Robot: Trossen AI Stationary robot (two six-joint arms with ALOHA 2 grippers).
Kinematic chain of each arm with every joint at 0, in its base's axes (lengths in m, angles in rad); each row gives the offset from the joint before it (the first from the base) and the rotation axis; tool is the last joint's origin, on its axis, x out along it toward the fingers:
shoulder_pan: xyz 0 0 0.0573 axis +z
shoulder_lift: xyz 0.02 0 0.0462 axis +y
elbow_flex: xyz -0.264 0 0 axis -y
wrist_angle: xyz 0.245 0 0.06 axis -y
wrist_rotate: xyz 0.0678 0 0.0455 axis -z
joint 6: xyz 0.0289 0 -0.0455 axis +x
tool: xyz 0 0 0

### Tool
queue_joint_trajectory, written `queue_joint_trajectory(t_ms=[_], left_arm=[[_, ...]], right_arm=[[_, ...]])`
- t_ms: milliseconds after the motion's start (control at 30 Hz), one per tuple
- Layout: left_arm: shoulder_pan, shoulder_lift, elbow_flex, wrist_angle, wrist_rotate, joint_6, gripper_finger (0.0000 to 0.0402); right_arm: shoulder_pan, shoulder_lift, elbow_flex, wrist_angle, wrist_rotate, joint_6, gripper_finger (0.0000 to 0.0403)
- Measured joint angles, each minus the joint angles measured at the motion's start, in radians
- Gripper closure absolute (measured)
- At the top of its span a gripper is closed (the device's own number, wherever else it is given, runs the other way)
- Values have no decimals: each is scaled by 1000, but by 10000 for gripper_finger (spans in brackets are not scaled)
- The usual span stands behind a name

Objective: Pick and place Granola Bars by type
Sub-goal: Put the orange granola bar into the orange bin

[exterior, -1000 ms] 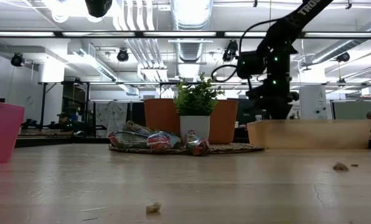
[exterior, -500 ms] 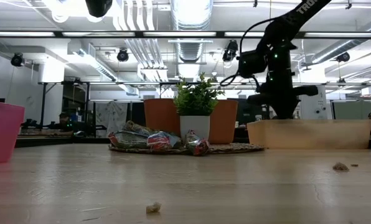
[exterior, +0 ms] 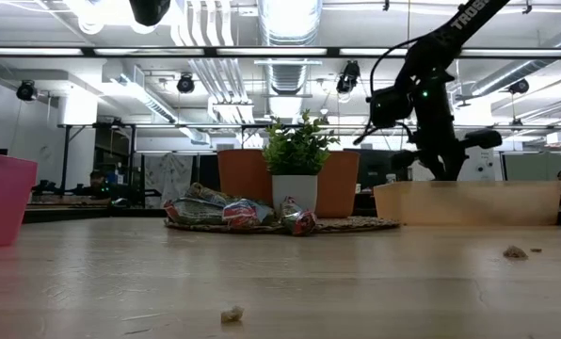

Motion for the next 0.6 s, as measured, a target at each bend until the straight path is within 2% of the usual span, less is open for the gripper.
queue_joint_trajectory(t_ms=[400,600], left_arm=[[0,0,0,-1,0,33,186],[0,0,0,-1,16,33,186]], right_arm=[[-10,0,-52,27,-2,9,387],[-9,0,-52,29,-2,23,349]])
